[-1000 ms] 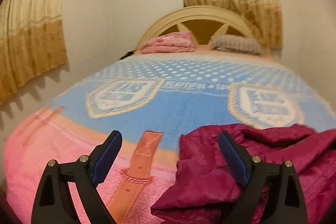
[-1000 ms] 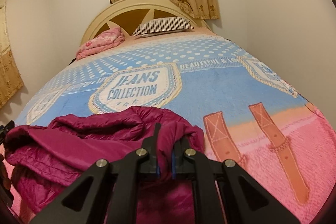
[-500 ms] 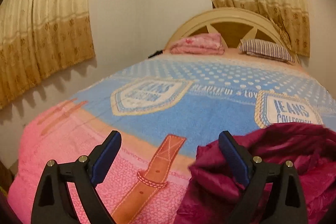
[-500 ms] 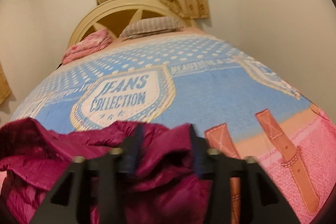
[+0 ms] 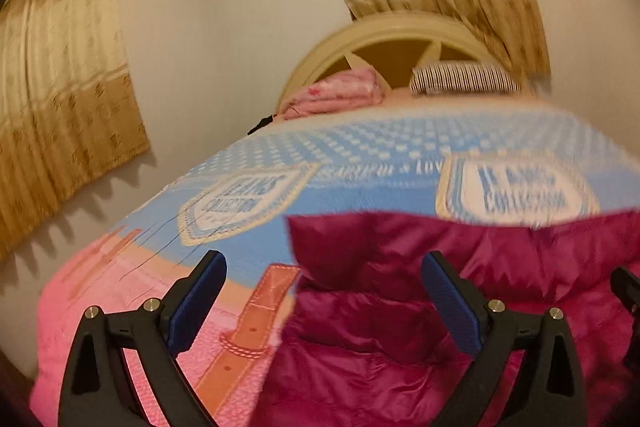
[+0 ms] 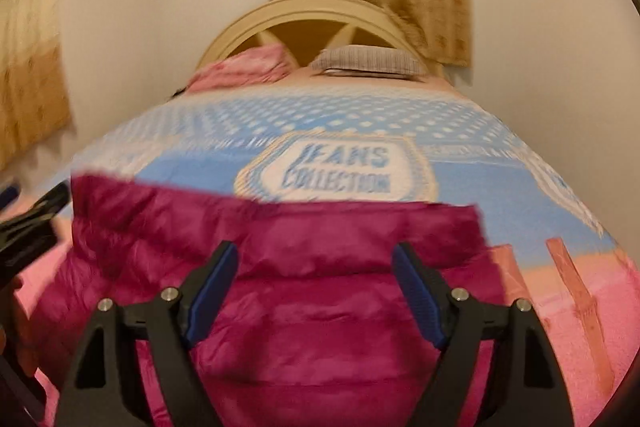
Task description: Fold large clothes
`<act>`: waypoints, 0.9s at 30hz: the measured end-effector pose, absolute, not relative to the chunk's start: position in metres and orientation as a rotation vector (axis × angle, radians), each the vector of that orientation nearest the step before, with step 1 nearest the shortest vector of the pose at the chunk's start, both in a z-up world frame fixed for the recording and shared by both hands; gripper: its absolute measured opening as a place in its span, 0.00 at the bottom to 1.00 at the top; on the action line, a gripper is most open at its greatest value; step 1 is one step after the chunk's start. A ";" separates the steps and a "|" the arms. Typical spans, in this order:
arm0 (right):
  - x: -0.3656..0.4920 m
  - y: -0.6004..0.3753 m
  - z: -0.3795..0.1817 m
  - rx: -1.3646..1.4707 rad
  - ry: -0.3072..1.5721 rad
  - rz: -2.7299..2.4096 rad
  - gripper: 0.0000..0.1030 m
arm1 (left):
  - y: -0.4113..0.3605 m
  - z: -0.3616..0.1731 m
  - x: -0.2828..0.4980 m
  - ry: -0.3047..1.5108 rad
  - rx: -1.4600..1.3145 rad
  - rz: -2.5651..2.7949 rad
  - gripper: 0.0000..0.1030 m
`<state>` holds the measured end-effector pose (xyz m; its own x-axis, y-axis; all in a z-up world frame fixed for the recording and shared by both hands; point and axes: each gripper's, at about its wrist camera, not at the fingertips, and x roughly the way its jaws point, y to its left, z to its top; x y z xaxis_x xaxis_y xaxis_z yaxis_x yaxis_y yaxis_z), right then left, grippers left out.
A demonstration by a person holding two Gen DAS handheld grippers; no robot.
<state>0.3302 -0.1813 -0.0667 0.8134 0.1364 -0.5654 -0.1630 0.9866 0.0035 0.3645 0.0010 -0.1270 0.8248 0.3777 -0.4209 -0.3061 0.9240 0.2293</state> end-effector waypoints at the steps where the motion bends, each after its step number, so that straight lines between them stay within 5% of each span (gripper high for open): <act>1: 0.334 -0.175 -0.075 -0.072 0.610 0.151 0.79 | -0.001 -0.133 0.370 0.492 0.163 0.373 0.96; 27: 0.358 -0.214 -0.134 -0.036 0.775 -0.009 0.78 | -0.003 -0.207 0.437 0.790 0.113 0.304 0.97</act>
<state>0.3584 -0.2141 -0.1340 0.7147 -0.0212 -0.6991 -0.0050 0.9994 -0.0355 0.4369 -0.0035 -0.2074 0.6626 0.3108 -0.6814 -0.2268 0.9504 0.2129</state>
